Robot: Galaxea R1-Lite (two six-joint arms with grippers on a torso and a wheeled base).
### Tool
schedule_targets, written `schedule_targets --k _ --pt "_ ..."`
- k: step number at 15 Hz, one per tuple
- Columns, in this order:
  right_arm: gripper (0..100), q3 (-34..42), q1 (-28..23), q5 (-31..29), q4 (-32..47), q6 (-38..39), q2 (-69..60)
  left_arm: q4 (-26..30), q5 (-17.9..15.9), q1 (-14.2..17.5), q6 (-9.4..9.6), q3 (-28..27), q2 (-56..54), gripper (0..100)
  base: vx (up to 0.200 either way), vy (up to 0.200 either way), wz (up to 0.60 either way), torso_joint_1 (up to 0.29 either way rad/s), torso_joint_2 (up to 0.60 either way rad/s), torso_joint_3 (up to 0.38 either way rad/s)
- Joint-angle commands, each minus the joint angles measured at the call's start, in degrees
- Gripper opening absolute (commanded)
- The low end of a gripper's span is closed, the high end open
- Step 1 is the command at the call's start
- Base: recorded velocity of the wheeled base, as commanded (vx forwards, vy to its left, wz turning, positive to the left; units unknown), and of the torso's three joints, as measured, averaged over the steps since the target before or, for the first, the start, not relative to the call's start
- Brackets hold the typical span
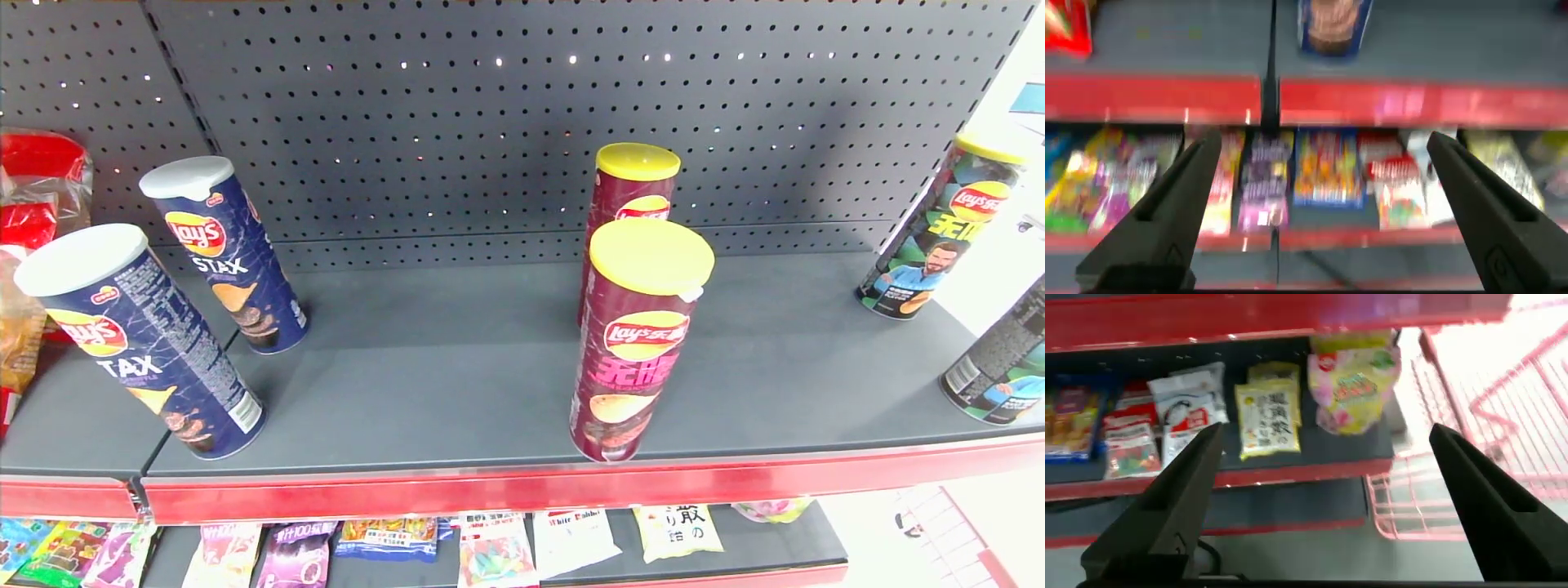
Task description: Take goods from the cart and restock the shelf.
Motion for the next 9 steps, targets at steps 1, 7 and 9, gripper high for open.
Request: schedule_targets --k 1,7,9 --pt "100 4.62 -0.23 2.00 -8.84 -2.21 -3.87 -4.18 0.38 -0.01 1.06 6.51 0.18 100 0.000 0.000 0.00 0.000 0.00 0.000" --pt "100 10.16 -0.31 1.56 -16.40 1.39 -3.96 -4.79 -0.05 -0.01 2.38 6.69 0.18 100 0.000 0.000 0.00 0.000 0.00 0.000" --pt "100 10.16 -0.31 1.56 -16.40 1.39 -3.96 -4.79 -0.05 -0.01 2.38 6.69 0.18 100 0.000 0.000 0.00 0.000 0.00 0.000"
